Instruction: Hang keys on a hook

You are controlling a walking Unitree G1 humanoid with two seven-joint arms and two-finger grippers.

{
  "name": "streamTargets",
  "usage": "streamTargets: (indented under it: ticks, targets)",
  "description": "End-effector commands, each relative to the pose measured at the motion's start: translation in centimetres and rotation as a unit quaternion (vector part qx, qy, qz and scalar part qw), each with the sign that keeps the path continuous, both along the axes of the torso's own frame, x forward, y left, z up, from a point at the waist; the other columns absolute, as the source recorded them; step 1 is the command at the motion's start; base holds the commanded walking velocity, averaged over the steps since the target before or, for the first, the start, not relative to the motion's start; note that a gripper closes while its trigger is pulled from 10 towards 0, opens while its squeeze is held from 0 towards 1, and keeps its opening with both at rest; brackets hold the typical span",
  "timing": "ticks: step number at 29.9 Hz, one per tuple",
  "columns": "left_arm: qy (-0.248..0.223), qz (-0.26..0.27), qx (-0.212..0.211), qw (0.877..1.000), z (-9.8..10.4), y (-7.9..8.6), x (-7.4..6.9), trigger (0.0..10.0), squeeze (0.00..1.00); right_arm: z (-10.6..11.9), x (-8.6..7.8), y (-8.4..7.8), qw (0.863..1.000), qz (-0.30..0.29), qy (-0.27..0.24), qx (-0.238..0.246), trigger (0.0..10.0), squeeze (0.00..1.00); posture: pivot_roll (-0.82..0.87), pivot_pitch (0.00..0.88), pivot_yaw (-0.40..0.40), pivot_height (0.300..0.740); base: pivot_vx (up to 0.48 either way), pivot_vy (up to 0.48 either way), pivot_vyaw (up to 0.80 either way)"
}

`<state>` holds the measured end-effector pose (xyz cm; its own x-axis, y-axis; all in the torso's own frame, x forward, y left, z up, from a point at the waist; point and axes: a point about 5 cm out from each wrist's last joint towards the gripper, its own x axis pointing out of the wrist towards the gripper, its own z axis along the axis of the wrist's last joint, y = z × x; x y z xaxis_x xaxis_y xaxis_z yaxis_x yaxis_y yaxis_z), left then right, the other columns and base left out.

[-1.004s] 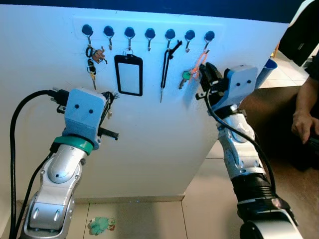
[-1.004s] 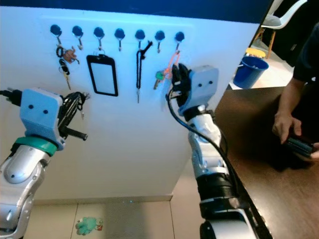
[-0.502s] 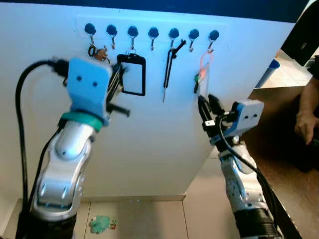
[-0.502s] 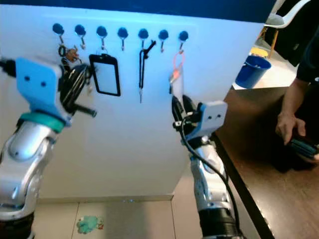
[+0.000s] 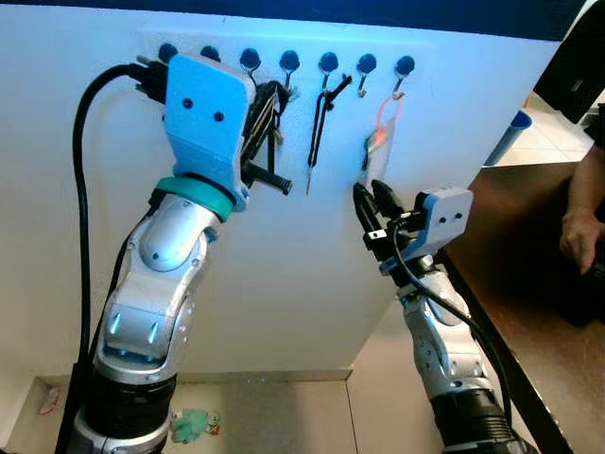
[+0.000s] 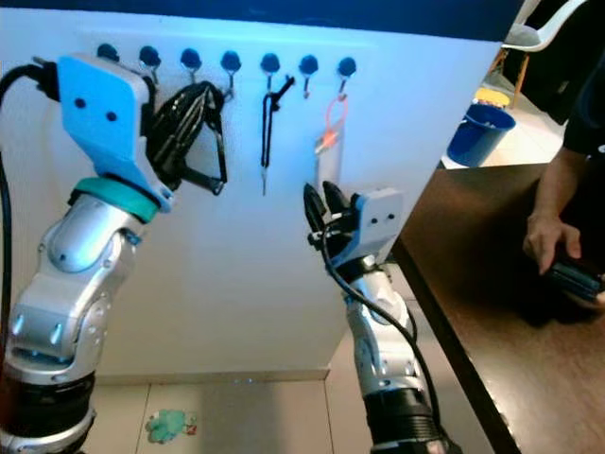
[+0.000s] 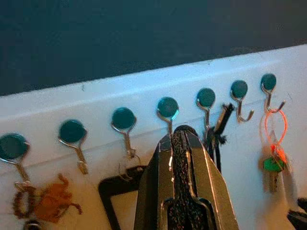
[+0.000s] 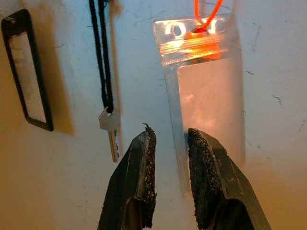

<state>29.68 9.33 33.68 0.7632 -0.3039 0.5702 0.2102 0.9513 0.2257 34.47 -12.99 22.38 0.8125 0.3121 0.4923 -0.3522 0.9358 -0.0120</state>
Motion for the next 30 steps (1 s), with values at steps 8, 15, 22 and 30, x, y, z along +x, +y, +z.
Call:
streamTargets:
  ticks: [8, 15, 22, 30]
  targets:
    - [-0.001, -0.005, 0.017, 1.0, 0.1, -1.8, 1.8, 10.0, 0.0, -0.2, 0.2, 0.5, 1.0, 0.004, 0.008, -0.005, 10.0, 0.0, 0.17, 0.13, 0.037, 0.74, 0.0, 0.0, 0.0]
    - [-0.012, -0.006, 0.026, 1.0, 0.9, -2.5, 3.0, 10.0, 0.0, -0.1, 0.3, 0.6, 1.0, 0.004, 0.006, -0.006, 10.0, 0.0, 0.16, 0.122, 0.039, 0.74, 0.0, 0.0, 0.0]
    - [-0.027, 0.017, 0.028, 0.999, 1.5, -1.9, 3.6, 10.0, 0.0, 0.0, 0.2, 0.6, 1.0, 0.003, 0.004, -0.007, 10.0, 0.0, 0.16, 0.12, 0.04, 0.74, 0.0, 0.0, 0.0]
    - [-0.03, 0.026, 0.033, 0.999, 1.4, -1.7, 4.0, 10.0, 0.0, 0.1, 0.3, 0.5, 1.0, 0.002, 0.002, -0.007, 10.0, 0.0, 0.16, 0.115, 0.04, 0.74, 0.0, 0.0, 0.0]
